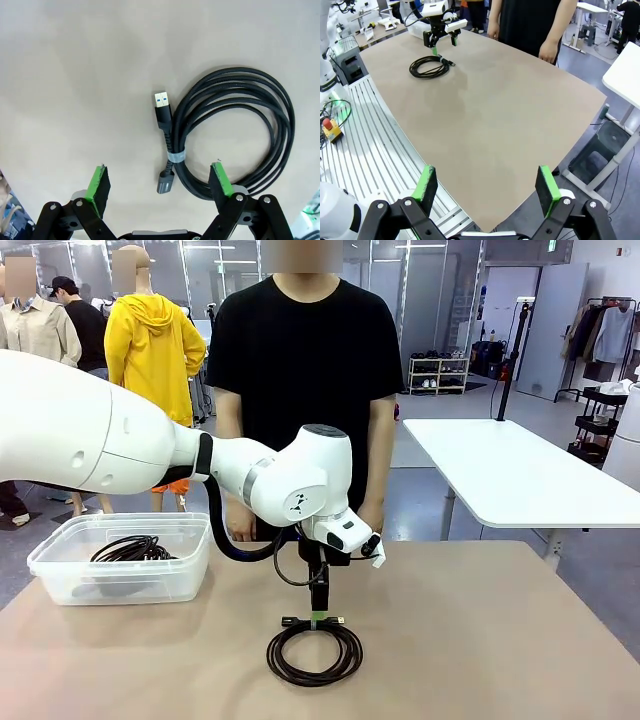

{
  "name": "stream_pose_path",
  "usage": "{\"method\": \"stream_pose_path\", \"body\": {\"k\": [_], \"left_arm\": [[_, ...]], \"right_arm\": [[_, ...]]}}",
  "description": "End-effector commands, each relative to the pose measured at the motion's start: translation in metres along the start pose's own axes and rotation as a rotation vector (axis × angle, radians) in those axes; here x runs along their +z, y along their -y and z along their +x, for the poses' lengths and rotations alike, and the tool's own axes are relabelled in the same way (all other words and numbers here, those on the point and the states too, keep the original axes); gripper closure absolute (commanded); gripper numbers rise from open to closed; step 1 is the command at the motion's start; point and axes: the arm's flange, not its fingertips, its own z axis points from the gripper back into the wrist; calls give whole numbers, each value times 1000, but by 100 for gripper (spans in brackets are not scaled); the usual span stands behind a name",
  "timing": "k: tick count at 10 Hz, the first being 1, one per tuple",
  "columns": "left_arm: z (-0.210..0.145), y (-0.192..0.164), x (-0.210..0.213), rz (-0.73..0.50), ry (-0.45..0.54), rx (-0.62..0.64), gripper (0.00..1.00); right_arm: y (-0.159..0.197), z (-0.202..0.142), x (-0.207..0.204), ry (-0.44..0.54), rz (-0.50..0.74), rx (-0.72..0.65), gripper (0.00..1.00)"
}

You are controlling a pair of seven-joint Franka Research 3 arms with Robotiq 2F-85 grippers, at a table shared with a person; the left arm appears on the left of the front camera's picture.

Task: Organize and store the cables.
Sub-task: Place the USB Extension Cable into the Organizing box.

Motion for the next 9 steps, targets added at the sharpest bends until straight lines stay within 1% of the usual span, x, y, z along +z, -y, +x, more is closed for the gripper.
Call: {"method": "stream_pose_path", "body": {"k": [1,2,3,5,7,8,9], "left_arm": [[8,-9,-5,-22,-15,-46,0],[8,-8,-11,-28,-8,-50,0],[6,-7,-19,-37,22,-63,0],[0,-5,-32,-58,18,-50,0],[-2,-4,-34,-77,-8,-46,0],[-3,-3,-36,-82,-8,-45,18],[-4,-2,-41,-92,21,-59,59]], "right_arm": [[0,1,2,9,-4,20,0],[0,1,2,9,-4,20,0],[0,1,2,9,-4,20,0],[0,1,2,9,-4,20,0],[0,1,2,9,-4,20,0],[0,1,2,9,-4,20,0],[0,1,2,9,-4,20,0]]}}
